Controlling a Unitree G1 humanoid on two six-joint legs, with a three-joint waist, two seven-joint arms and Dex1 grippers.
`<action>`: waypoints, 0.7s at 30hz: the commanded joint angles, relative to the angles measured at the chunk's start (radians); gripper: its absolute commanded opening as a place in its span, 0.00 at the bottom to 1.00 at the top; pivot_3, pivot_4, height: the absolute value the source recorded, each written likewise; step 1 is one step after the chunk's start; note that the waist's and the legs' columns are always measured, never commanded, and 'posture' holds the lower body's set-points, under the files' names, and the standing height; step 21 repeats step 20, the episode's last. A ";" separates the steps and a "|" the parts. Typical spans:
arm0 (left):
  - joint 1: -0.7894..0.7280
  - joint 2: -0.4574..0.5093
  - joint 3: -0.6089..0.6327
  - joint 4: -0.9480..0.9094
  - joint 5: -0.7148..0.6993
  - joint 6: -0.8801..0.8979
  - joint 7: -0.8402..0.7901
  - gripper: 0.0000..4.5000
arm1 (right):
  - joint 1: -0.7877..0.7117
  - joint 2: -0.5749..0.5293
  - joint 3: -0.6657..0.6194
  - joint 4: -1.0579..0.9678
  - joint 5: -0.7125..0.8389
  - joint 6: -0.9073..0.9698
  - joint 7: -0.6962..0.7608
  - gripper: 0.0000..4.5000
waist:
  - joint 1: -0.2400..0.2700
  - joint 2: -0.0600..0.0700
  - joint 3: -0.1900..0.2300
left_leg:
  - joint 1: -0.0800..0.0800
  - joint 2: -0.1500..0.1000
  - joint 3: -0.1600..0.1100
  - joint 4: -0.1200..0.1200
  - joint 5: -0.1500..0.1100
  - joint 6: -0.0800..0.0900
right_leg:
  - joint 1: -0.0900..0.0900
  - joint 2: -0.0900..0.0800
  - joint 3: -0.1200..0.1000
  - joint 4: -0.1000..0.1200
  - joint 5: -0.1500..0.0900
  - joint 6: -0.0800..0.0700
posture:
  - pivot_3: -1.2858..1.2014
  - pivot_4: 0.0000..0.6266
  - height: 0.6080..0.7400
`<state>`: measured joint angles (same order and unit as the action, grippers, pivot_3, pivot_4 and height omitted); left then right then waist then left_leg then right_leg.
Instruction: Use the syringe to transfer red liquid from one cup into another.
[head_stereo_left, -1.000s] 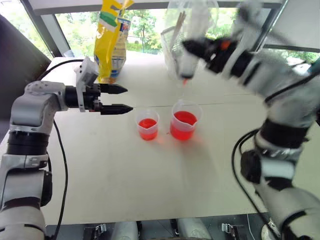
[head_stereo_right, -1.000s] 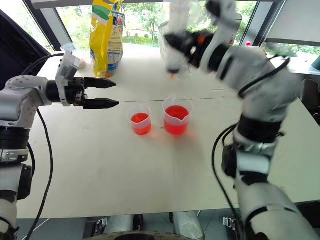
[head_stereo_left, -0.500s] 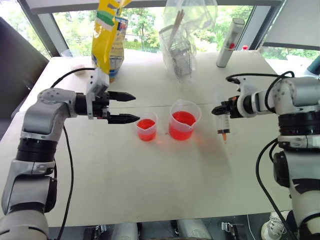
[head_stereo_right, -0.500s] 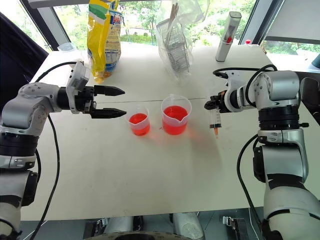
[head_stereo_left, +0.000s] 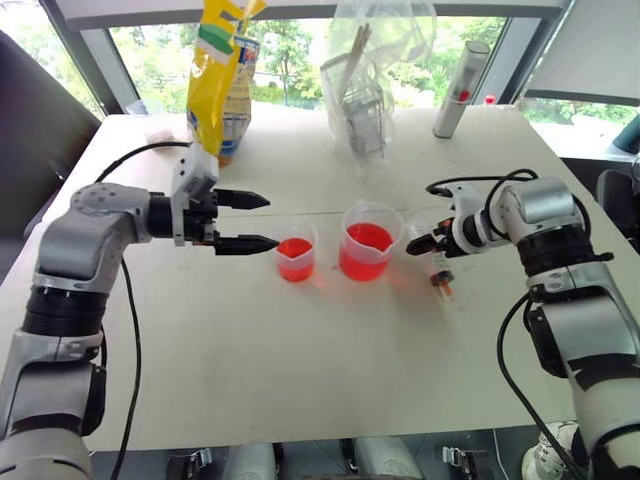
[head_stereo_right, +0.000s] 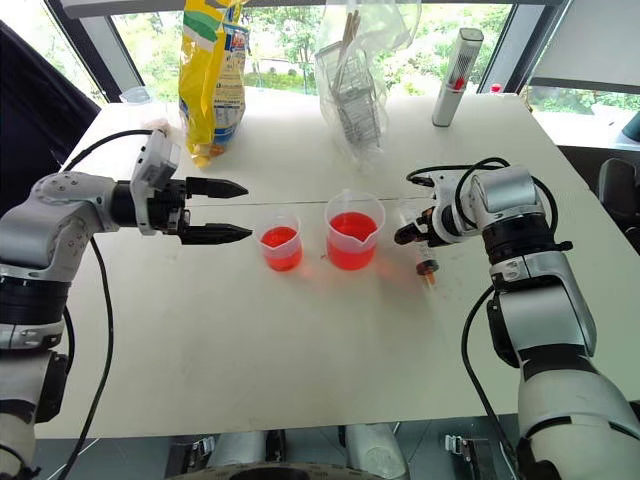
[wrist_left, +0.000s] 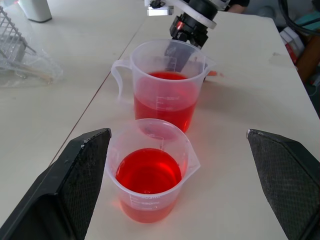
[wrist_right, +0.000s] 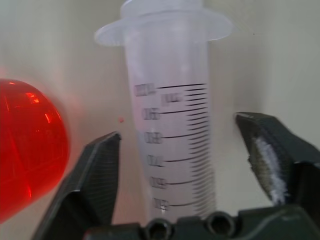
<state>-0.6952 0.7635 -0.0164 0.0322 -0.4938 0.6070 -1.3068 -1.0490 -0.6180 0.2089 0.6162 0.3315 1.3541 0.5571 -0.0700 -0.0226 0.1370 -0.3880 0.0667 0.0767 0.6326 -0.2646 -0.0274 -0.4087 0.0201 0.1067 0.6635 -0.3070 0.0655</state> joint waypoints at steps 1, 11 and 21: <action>0.005 0.017 0.025 -0.041 -0.035 0.023 -0.004 1.00 | 0.005 -0.031 -0.044 -0.099 -0.007 0.036 -0.002 0.99 | 0.001 0.000 0.000 | 0.000 0.000 0.000 0.000 0.000 0.000 | 0.000 0.000 0.000 0.000 0.000 0.000 | 0.52 0.24 0.99; 0.055 0.050 0.042 -0.114 -0.078 0.074 0.010 1.00 | 0.229 -0.285 -0.245 -0.858 0.166 0.188 0.092 0.99 | 0.003 0.002 0.001 | -0.002 0.001 -0.001 -0.002 0.000 0.000 | -0.002 0.000 0.000 -0.001 0.000 0.000 | 0.52 0.24 0.99; 0.102 0.091 0.061 -0.174 -0.104 0.094 0.026 1.00 | 0.558 -0.446 -0.599 -1.270 0.417 0.188 0.300 0.99 | 0.003 0.001 0.001 | 0.003 0.001 -0.003 -0.001 0.000 0.000 | 0.003 0.000 0.000 -0.001 0.000 0.000 | 0.52 0.24 0.99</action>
